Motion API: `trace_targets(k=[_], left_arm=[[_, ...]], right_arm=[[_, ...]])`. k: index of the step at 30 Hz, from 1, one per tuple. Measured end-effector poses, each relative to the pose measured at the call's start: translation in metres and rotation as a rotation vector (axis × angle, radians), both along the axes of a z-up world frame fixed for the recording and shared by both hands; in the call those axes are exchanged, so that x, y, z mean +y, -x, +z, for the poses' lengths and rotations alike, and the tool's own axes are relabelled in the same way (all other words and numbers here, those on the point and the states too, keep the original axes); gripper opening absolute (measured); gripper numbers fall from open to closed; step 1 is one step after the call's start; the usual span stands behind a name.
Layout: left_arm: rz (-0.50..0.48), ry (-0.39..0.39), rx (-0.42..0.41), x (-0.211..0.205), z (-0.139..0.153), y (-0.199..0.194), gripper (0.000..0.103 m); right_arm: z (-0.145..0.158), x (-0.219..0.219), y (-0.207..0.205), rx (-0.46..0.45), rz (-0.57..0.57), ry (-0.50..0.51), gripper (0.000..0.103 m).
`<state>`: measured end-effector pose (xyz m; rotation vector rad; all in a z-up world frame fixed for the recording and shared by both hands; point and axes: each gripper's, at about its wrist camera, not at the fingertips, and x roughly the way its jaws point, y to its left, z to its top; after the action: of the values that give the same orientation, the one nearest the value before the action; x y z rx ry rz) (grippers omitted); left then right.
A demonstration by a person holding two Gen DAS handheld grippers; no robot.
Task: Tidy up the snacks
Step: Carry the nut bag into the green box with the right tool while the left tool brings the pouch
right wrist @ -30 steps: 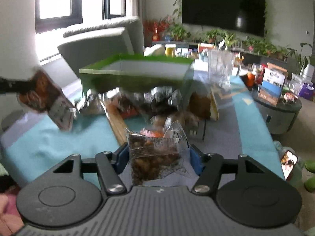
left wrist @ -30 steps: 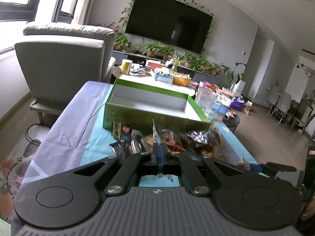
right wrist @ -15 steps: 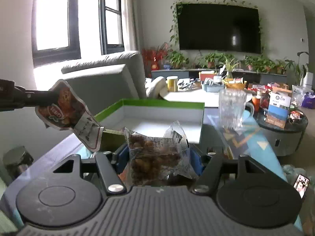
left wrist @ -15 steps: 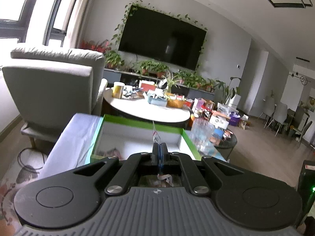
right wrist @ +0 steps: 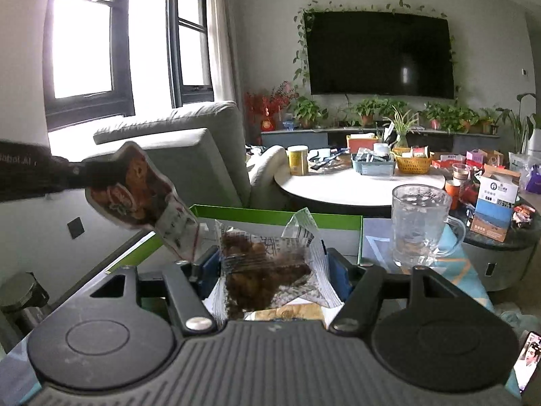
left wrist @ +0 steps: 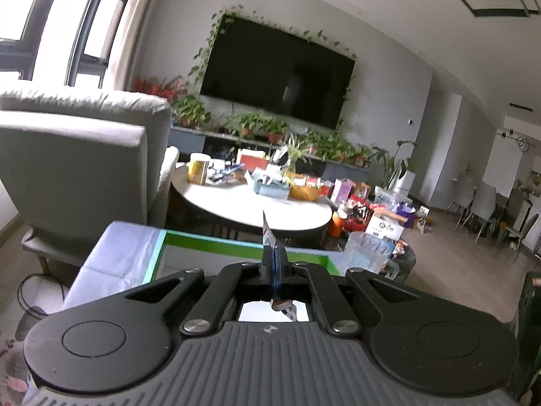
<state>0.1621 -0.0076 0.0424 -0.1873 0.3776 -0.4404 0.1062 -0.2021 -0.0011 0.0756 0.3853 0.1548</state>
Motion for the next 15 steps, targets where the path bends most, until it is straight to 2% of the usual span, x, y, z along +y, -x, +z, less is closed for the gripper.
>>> trace_targets(k=[9,15], left_arm=[[0.030,-0.024,0.122,-0.001,-0.034,-0.037,0.001],[0.032,-0.039,0.163,-0.002,-0.047,-0.046,0.001]], right_arm=[[-0.017,0.002,-0.031,0.074,-0.015,0.002,0.068],[-0.027,0.001,-0.038,0.122,-0.033,-0.013,0.068]])
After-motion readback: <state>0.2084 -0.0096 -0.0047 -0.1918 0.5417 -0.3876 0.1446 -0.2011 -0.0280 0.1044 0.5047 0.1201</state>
